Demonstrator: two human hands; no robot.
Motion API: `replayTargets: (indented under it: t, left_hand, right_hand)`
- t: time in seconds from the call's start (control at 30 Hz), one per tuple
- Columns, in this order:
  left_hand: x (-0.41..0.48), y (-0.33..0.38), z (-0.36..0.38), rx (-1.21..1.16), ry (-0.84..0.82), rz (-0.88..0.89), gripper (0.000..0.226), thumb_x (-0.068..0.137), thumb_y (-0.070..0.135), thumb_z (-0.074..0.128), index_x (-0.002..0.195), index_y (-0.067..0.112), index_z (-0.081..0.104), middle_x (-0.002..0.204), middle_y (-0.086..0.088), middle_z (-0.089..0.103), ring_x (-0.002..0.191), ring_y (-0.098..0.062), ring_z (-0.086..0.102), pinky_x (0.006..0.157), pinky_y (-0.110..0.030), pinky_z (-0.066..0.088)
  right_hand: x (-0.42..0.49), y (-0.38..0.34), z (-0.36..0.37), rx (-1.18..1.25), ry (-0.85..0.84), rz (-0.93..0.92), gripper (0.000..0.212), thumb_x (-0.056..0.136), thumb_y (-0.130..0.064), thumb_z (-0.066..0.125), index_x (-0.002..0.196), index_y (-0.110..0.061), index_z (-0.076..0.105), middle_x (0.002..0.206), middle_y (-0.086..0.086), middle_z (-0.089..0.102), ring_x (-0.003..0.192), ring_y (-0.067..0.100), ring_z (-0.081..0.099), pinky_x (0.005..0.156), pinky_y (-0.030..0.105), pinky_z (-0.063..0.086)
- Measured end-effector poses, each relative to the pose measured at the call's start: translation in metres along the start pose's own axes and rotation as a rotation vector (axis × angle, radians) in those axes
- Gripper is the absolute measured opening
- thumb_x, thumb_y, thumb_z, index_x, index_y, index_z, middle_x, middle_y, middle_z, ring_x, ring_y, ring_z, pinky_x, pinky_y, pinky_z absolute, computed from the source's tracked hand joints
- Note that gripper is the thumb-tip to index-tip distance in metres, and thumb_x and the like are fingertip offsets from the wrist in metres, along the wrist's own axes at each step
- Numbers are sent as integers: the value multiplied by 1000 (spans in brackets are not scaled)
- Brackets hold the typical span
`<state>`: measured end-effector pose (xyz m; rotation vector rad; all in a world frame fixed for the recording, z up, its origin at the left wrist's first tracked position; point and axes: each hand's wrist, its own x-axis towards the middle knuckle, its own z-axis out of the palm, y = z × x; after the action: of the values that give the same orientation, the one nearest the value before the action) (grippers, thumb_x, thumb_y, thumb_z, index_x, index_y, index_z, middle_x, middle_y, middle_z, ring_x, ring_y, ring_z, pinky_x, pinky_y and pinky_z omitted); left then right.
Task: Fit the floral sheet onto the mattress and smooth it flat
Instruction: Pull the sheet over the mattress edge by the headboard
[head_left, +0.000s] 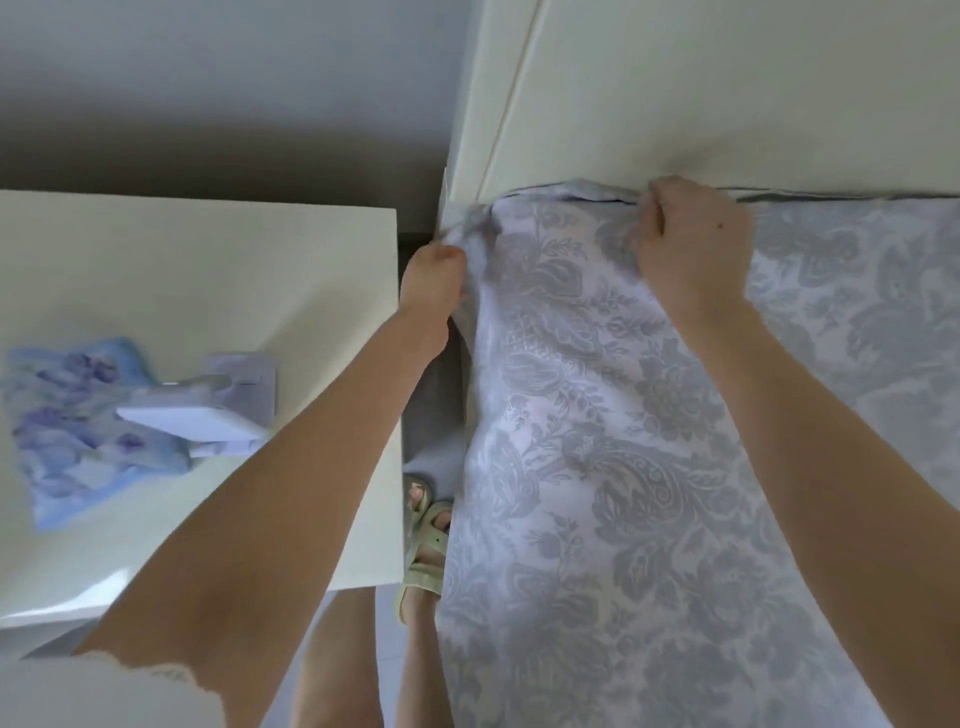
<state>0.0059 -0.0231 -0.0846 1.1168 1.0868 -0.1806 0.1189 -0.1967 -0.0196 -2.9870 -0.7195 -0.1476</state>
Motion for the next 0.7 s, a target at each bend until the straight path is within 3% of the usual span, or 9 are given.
replayTargets:
  t: [0.13,0.17,0.23,0.3,0.4,0.43,0.5,0.6,0.7]
  left_hand:
    - [-76,-57,-25,320,-78,27,21,88,8,49,75,23,55,92,-5,54,87,-19,47,82,-34,44]
    - [-97,-79,-30,415,-169,-58,17,88,7,51,88,21,61,104,-8,56,93,-20,48,88,-34,44]
    - [-134,-128,-38,544,-332,-263,45,86,7,59,129,16,51,135,-7,48,113,-20,50,97,-30,41]
    - [-162,-172,-40,484,-431,-449,63,84,9,63,141,17,38,142,-5,42,123,-21,47,100,-29,40]
    - [-192,-214,-35,464,-479,-431,24,84,19,64,107,11,60,96,-6,58,88,-23,53,74,-29,42]
    - [-199,-221,-31,477,-445,-396,12,84,20,63,85,9,59,79,-6,52,76,-22,47,66,-31,39]
    - [-203,-230,-27,580,-347,-278,31,84,22,62,60,10,45,59,-4,40,60,-19,39,56,-30,32]
    - [-209,-221,-33,852,-279,-39,47,88,28,59,50,10,37,56,-11,47,54,-19,41,53,-28,32]
    - [-222,-200,-48,900,-211,219,46,87,32,59,58,-3,52,63,-18,59,57,-25,48,53,-33,39]
  right_hand:
    - [-94,-16,-40,32,-69,-39,42,92,-46,47,84,-12,71,75,7,71,65,29,65,54,26,41]
    - [-124,-20,-46,30,-143,-52,48,89,-53,46,79,-13,70,71,5,70,61,26,65,52,24,41]
    - [-187,-26,-53,0,-399,-31,59,84,-66,39,79,-15,67,70,1,68,60,24,63,52,23,39]
    - [-247,-30,-55,-1,-597,7,67,82,-72,37,96,-12,65,81,3,67,68,26,64,57,27,45]
    - [-318,-43,-54,-139,-757,21,93,78,-75,41,138,-4,43,108,7,60,84,24,62,58,31,49]
    - [-336,-47,-56,-166,-816,75,100,73,-74,51,141,-1,38,108,8,59,81,23,61,54,30,47]
    - [-368,-56,-61,-87,-855,194,105,52,-68,75,124,7,55,85,13,61,57,22,57,39,24,33]
    - [-414,-67,-55,-67,-749,295,100,37,-61,86,108,7,64,74,13,59,49,22,54,35,20,30]
    - [-450,-73,-58,-107,-647,292,94,48,-62,82,112,4,63,88,16,64,63,28,61,40,27,44]
